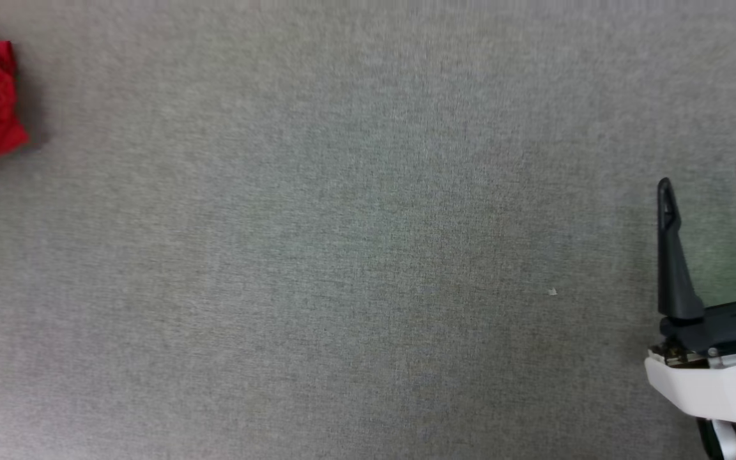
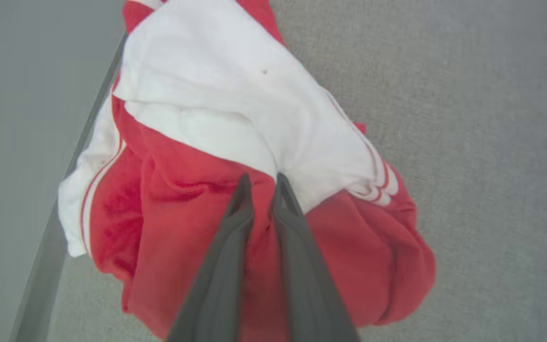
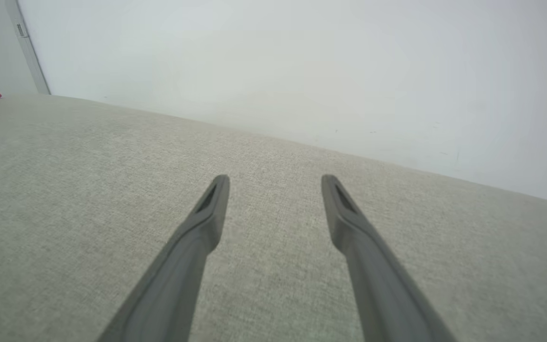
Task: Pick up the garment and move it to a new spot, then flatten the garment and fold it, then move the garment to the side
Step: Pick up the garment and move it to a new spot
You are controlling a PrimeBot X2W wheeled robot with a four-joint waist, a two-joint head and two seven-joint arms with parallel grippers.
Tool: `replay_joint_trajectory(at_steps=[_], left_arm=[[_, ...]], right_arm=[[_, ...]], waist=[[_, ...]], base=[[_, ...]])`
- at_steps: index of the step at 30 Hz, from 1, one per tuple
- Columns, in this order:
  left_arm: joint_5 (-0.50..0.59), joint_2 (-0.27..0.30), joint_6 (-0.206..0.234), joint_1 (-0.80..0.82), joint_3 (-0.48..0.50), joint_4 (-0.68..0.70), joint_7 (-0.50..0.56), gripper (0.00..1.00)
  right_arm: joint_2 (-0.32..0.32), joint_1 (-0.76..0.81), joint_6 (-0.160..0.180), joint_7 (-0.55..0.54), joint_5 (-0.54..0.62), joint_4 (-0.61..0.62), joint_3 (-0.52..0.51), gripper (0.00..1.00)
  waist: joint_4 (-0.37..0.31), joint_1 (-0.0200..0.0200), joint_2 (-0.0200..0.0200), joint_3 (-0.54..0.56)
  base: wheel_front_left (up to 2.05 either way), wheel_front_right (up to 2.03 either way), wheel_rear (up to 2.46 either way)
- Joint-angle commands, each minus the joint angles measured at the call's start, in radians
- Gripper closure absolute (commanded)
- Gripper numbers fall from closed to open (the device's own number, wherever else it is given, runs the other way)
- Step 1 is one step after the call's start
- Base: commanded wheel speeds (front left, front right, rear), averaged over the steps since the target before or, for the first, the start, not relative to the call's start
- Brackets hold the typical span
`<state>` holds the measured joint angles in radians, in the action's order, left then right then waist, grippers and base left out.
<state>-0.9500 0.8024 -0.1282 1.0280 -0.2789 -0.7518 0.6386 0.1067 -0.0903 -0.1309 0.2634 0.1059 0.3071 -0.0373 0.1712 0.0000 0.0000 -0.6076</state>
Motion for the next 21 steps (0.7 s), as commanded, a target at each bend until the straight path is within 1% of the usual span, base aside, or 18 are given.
replay_joint_trajectory(at_steps=[1, 5, 8, 10, 13, 19, 20, 21], left_arm=[[0.006, 0.01, -0.002, 0.015, -0.013, 0.021, -0.013, 1.0], [0.027, 0.055, -0.001, 0.05, -0.061, 0.1, -0.048, 1.0], [0.068, 0.086, -0.001, 0.085, -0.111, 0.156, -0.074, 1.0], [0.069, 0.079, -0.001, 0.111, -0.135, 0.189, -0.078, 1.0], [0.078, 0.085, -0.001, 0.159, -0.187, 0.238, -0.069, 1.0], [0.085, 0.048, -0.001, 0.243, -0.29, 0.317, -0.048, 1.0], [0.085, 0.048, -0.001, 0.243, -0.29, 0.317, -0.048, 1.0], [0.077, 0.04, -0.001, 0.264, -0.315, 0.343, -0.046, 1.0]], right_arm=[[-0.006, 0.011, 0.0, 0.002, -0.006, -0.011, 0.007, 0.0], [-0.017, 0.008, 0.0, 0.002, -0.019, -0.035, 0.024, 0.0], [-0.028, 0.01, 0.0, 0.002, -0.028, -0.05, 0.033, 0.0], [-0.035, 0.014, 0.0, 0.002, -0.031, -0.064, 0.043, 0.0], [-0.042, 0.016, 0.0, 0.002, -0.038, -0.076, 0.054, 0.0], [-0.055, 0.028, 0.0, 0.002, -0.057, -0.098, 0.058, 0.0], [-0.055, 0.028, 0.0, 0.002, -0.057, -0.098, 0.058, 0.0], [-0.057, 0.033, 0.0, 0.002, -0.063, -0.103, 0.059, 0.0]], waist=[[0.002, 0.0, 0.0, 0.057], [-0.002, 0.0, 0.0, 0.126], [-0.009, 0.0, 0.0, 0.173], [-0.015, 0.0, 0.0, 0.204], [-0.032, 0.0, 0.0, 0.239], [-0.084, 0.0, 0.0, 0.295], [-0.084, 0.0, 0.0, 0.295], [-0.108, 0.0, 0.0, 0.31]], base=[[0.0, 0.0, 0.0], [0.0, 0.0, 0.0], [0.0, 0.0, 0.0], [0.0, 0.0, 0.0], [0.0, 0.0, 0.0], [0.0, 0.0, 0.0], [0.0, 0.0, 0.0], [0.0, 0.0, 0.0]])
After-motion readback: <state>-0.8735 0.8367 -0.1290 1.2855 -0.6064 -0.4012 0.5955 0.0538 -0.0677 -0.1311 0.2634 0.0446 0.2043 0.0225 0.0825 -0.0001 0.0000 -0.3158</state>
